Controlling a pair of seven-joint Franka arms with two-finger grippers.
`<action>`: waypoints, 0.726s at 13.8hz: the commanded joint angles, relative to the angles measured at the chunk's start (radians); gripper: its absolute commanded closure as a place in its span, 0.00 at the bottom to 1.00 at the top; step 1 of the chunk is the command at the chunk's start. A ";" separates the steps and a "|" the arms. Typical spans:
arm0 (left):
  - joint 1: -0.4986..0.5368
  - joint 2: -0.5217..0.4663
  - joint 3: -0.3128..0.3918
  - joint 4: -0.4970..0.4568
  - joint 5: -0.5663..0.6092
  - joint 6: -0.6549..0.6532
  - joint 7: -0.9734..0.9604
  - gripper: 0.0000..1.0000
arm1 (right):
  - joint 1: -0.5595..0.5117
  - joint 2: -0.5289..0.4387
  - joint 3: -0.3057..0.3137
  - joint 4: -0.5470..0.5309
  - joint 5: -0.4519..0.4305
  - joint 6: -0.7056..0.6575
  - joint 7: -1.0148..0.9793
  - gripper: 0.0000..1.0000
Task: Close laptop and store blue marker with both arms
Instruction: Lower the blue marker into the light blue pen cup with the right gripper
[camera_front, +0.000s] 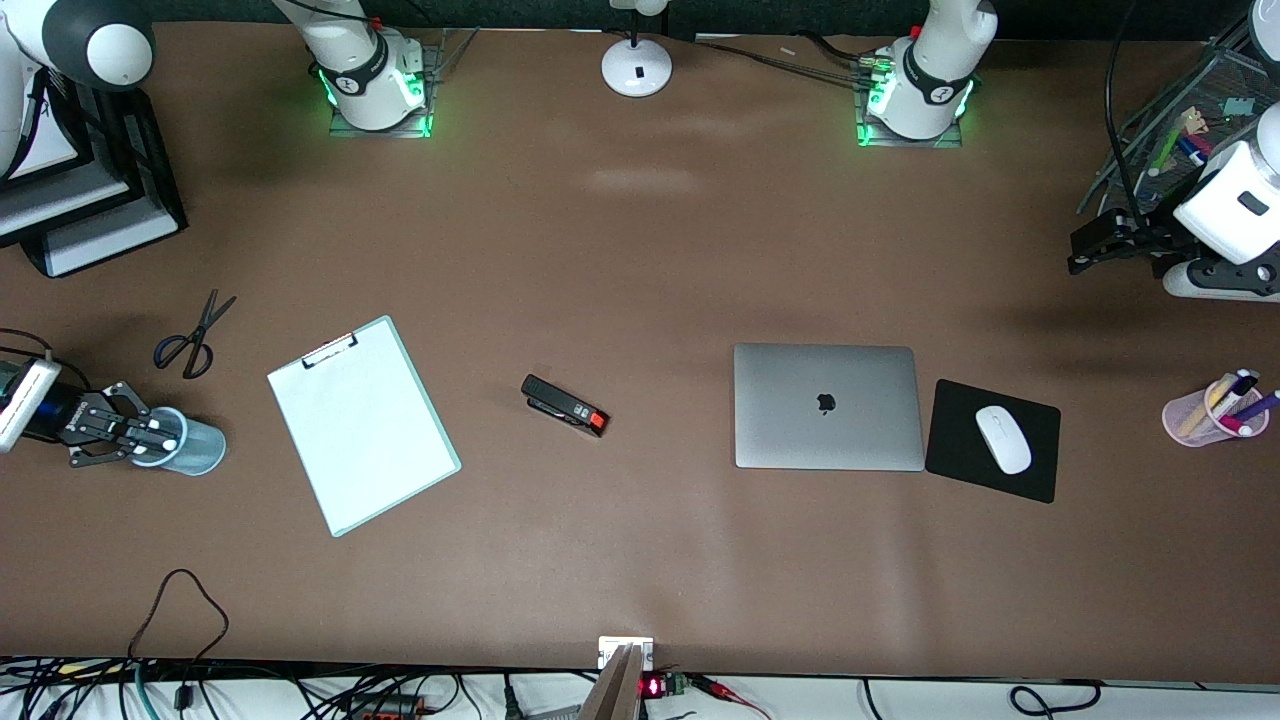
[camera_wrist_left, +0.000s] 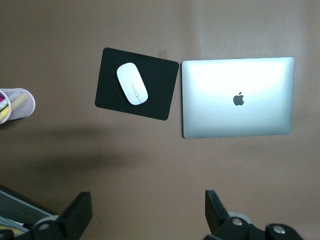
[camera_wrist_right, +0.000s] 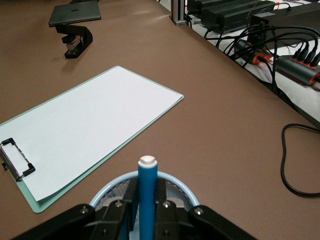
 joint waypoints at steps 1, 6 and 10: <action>-0.002 -0.005 0.005 0.010 -0.010 -0.014 0.013 0.00 | -0.012 0.012 0.012 0.035 0.012 -0.005 0.062 0.00; -0.002 -0.005 0.005 0.010 -0.010 -0.016 0.013 0.00 | -0.012 -0.046 0.001 0.035 -0.001 -0.059 0.136 0.00; 0.001 -0.005 0.005 0.010 -0.010 -0.022 0.015 0.00 | -0.007 -0.112 -0.001 0.035 -0.057 -0.111 0.231 0.00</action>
